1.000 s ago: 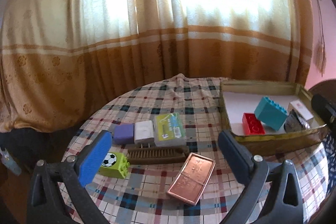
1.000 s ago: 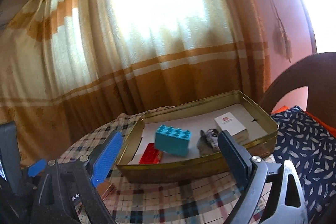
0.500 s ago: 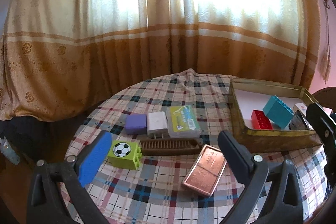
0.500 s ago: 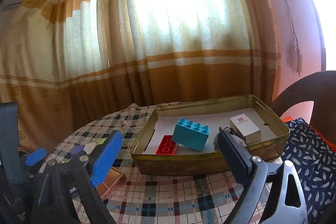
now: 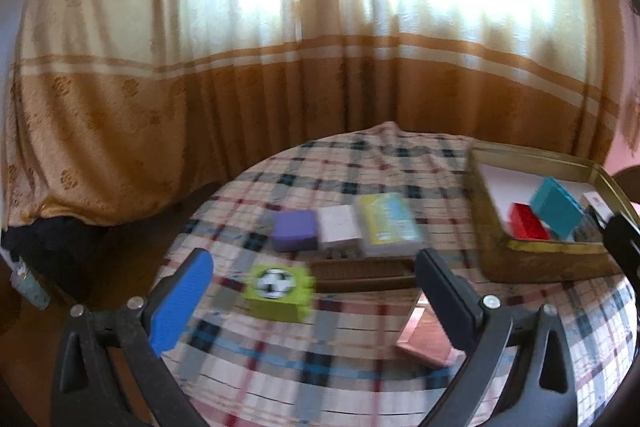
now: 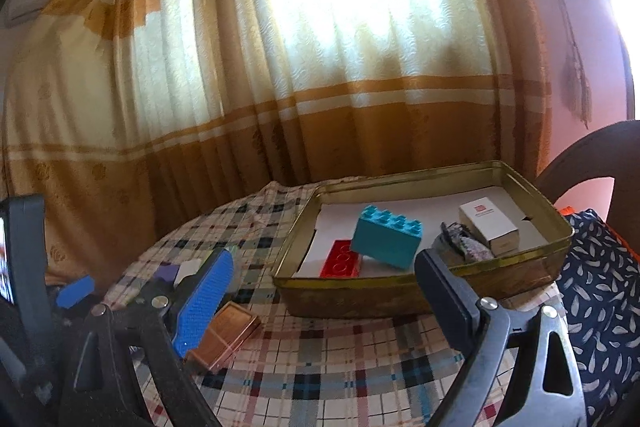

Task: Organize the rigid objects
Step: 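Move both grippers back toward the copper plate and green block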

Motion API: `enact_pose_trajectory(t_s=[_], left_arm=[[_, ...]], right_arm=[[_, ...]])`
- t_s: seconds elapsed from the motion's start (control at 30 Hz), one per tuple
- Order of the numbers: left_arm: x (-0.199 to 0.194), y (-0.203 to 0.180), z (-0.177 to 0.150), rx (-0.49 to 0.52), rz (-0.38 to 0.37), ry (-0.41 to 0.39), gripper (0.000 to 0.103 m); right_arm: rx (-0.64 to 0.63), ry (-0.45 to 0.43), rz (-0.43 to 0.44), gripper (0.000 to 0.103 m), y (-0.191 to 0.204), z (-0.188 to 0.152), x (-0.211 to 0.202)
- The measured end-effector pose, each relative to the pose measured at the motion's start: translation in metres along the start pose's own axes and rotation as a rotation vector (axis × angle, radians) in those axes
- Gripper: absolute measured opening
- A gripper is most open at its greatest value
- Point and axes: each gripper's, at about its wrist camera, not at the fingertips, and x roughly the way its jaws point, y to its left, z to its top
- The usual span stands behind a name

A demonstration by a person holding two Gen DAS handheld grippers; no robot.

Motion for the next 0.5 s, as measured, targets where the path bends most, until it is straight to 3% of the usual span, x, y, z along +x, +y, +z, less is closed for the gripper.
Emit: enact_pose_trajectory(t_s=[0.1,0.27,0.5], left_arm=[[0.005,0.022,0.003,-0.020,0.085,-0.004,0.102],[0.017,0.045,0.002,-0.074,0.114,0.045,0.102],[0.031,0.066,-0.004,-0.164,0.144,0.134,0.102]], right_arm=[[-0.018,0.027,0.018,0.094,0.008,-0.002,0.003],[-0.054,0.084,0.034,0.094,0.022,-0.005,0.012],[-0.023,0.362,0.100,0.094,0.042,-0.025,0.059]])
